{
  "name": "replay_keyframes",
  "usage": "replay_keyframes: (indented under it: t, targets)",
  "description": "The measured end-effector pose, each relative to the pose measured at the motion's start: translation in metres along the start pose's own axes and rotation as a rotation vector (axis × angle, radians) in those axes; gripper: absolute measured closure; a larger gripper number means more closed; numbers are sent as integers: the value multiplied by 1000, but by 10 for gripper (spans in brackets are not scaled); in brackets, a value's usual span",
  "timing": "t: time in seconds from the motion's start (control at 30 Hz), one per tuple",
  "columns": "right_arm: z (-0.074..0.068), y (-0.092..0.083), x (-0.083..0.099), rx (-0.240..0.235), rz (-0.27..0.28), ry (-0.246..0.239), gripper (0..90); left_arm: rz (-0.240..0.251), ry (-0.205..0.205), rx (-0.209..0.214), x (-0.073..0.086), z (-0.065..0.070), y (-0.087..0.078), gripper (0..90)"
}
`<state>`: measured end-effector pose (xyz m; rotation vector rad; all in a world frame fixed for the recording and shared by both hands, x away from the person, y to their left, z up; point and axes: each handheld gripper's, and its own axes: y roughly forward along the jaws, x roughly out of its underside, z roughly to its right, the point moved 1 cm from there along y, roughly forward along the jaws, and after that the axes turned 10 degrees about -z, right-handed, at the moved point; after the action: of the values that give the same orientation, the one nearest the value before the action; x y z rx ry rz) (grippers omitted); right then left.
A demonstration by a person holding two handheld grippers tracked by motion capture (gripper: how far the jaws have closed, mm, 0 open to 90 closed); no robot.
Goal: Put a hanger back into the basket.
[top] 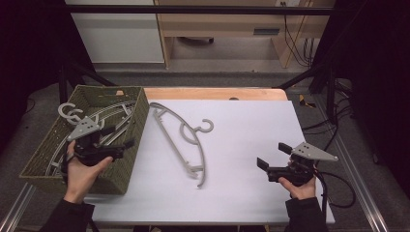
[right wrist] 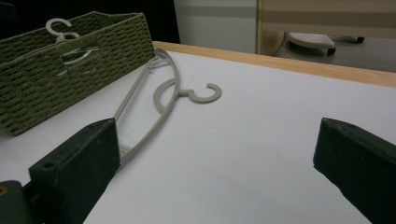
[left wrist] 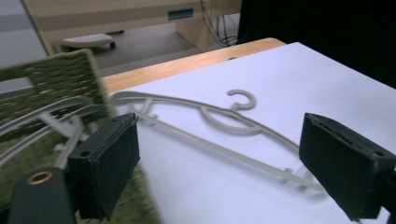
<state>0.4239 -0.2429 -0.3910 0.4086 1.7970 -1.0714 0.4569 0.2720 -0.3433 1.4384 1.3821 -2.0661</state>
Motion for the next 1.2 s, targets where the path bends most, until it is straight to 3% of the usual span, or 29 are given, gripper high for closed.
replay_keyframes:
  t: [0.2, 0.43, 0.7, 0.83, 0.97, 1.2]
  targets:
    - [0, -2, 0, 3, 0, -4, 9, 3, 37, 47, 0, 29, 18, 108]
    - [1, -1, -1, 7, 4, -2, 9, -70, 96, 71, 2, 60, 52, 104]
    - [1, -3, -1, 1, 9, -4, 9, -121, 156, 91, 2, 89, 83, 105]
    - [1, -3, -1, 1, 5, -6, 9, -144, 166, 96, 4, 102, 99, 109]
    - [0, -3, -1, -4, 8, -2, 9, -194, 166, 116, 9, 114, 119, 125]
    - [0, -4, -2, -8, 13, -3, 9, -291, 181, 103, 19, 131, 154, 183]
